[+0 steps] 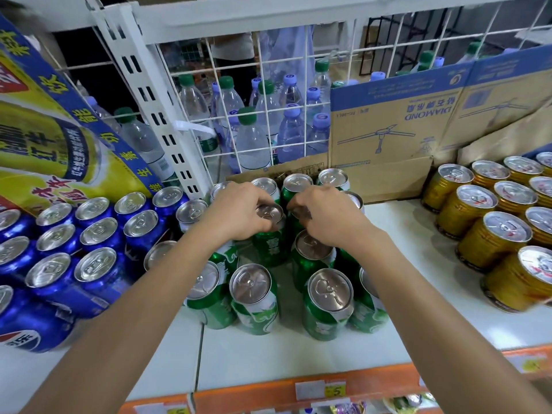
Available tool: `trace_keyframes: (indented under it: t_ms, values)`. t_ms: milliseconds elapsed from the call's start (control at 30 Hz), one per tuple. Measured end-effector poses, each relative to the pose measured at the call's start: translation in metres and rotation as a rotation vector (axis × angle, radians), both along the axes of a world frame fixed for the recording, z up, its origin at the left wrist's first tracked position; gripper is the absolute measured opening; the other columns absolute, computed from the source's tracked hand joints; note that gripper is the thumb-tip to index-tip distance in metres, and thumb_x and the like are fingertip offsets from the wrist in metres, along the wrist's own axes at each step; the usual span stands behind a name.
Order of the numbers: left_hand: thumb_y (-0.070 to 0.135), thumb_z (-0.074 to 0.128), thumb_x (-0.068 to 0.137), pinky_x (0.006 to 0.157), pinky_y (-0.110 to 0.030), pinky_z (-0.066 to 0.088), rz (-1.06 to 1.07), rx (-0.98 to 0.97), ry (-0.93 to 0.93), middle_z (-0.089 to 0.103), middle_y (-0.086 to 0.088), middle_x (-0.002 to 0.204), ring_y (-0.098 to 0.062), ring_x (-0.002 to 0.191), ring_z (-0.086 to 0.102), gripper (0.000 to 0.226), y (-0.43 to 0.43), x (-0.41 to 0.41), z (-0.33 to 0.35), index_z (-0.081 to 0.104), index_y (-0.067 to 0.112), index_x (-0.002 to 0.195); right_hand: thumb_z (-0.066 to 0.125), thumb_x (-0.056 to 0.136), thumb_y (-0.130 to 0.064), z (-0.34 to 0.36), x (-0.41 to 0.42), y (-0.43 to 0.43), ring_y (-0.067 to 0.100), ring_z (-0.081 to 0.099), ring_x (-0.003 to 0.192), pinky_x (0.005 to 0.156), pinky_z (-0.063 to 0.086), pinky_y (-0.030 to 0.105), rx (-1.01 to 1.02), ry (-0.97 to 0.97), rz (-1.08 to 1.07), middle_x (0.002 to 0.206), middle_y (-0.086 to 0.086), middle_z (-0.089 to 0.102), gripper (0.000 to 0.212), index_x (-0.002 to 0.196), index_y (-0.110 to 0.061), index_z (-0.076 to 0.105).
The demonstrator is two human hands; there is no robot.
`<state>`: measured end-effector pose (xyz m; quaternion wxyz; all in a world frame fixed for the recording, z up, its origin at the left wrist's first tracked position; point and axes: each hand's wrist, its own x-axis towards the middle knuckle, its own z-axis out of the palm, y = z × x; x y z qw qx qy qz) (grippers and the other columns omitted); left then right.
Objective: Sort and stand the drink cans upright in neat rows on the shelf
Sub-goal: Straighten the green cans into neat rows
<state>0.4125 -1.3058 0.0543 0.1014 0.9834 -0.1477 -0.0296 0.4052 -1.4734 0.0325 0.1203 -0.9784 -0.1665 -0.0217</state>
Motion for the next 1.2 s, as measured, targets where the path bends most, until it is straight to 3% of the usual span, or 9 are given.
trace_keyframes:
  t_ms: [100,333,600,800,933,1000,1067,1133,1200]
  values:
    - [0.039,0.074,0.078,0.077,-0.029,0.037,0.034,-0.027,-0.009,0.057,0.001,0.093,-0.025,0.104,0.052,0.038,0.001,0.001,-0.004,0.067,0.032,0.114,0.050,0.085,-0.006,-0.002,0.000,0.001,0.029,0.054,0.096,0.060,0.036,0.030,0.002,-0.003,-0.001,0.105,0.010,0.061,0.029,0.108,-0.019,0.064]
    - [0.041,0.076,0.076,0.078,-0.033,0.037,0.026,-0.068,-0.068,0.040,0.014,0.065,-0.027,0.101,0.053,0.029,0.001,-0.001,-0.009,0.070,0.032,0.103,0.050,0.086,-0.006,-0.003,-0.002,0.000,0.028,0.054,0.101,0.071,0.050,0.035,0.060,-0.011,-0.009,0.109,0.009,0.062,0.035,0.114,-0.022,0.064]
    - [0.035,0.071,0.081,0.076,-0.030,0.032,-0.029,-0.043,-0.067,0.035,0.017,0.066,-0.022,0.103,0.049,0.025,0.004,-0.004,-0.010,0.064,0.031,0.105,0.051,0.086,-0.005,-0.003,-0.004,0.001,0.028,0.053,0.104,0.074,0.046,0.033,0.073,-0.007,-0.004,0.112,0.010,0.062,0.037,0.117,-0.022,0.063]
    - [0.028,0.067,0.085,0.074,-0.027,0.032,-0.004,-0.063,-0.068,0.054,0.005,0.094,-0.019,0.104,0.052,0.029,0.004,-0.013,-0.011,0.062,0.025,0.113,0.050,0.085,-0.003,-0.005,-0.005,0.003,0.029,0.054,0.098,0.073,0.049,0.035,0.095,-0.019,-0.013,0.105,0.010,0.064,0.033,0.109,-0.018,0.066]
    - [0.044,0.065,0.084,0.098,-0.025,0.032,-0.116,-0.078,-0.036,0.044,0.005,0.139,-0.014,0.125,0.042,0.050,0.017,-0.035,-0.003,0.052,0.028,0.130,0.052,0.085,-0.005,0.005,-0.020,0.000,0.030,0.055,0.104,0.084,0.048,0.042,0.149,0.030,0.030,0.111,0.008,0.063,0.029,0.109,-0.013,0.065]
    - [0.054,0.065,0.080,0.090,-0.018,0.032,-0.218,-0.077,0.053,0.045,0.014,0.130,-0.004,0.117,0.044,0.057,0.026,-0.054,0.011,0.049,0.035,0.131,0.058,0.086,-0.010,0.010,-0.034,-0.003,0.026,0.052,0.114,0.094,0.043,0.039,0.222,-0.023,0.063,0.122,0.004,0.060,0.032,0.117,-0.016,0.063]
    - [0.059,0.069,0.074,0.085,-0.017,0.034,-0.333,0.089,0.206,0.045,0.021,0.122,0.002,0.110,0.043,0.065,0.031,-0.072,0.021,0.045,0.039,0.131,0.061,0.087,-0.017,0.014,-0.047,-0.002,0.023,0.051,0.117,0.096,0.041,0.034,0.250,-0.030,0.078,0.125,0.001,0.059,0.034,0.122,-0.020,0.062]
    - [0.057,0.072,0.072,0.088,-0.023,0.038,-0.394,0.265,0.277,0.045,0.020,0.125,-0.003,0.115,0.044,0.071,0.035,-0.079,0.016,0.038,0.043,0.133,0.061,0.088,-0.025,0.012,-0.053,0.001,0.023,0.052,0.115,0.091,0.044,0.034,0.160,0.024,0.063,0.123,0.000,0.060,0.034,0.122,-0.023,0.061]
    - [0.057,0.073,0.070,0.085,-0.028,0.042,-0.366,0.286,0.224,0.050,0.018,0.121,-0.007,0.114,0.046,0.068,0.038,-0.076,0.009,0.037,0.047,0.128,0.061,0.088,-0.028,0.009,-0.054,0.005,0.023,0.050,0.115,0.089,0.045,0.035,0.097,0.053,0.036,0.121,0.001,0.061,0.033,0.121,-0.025,0.061]
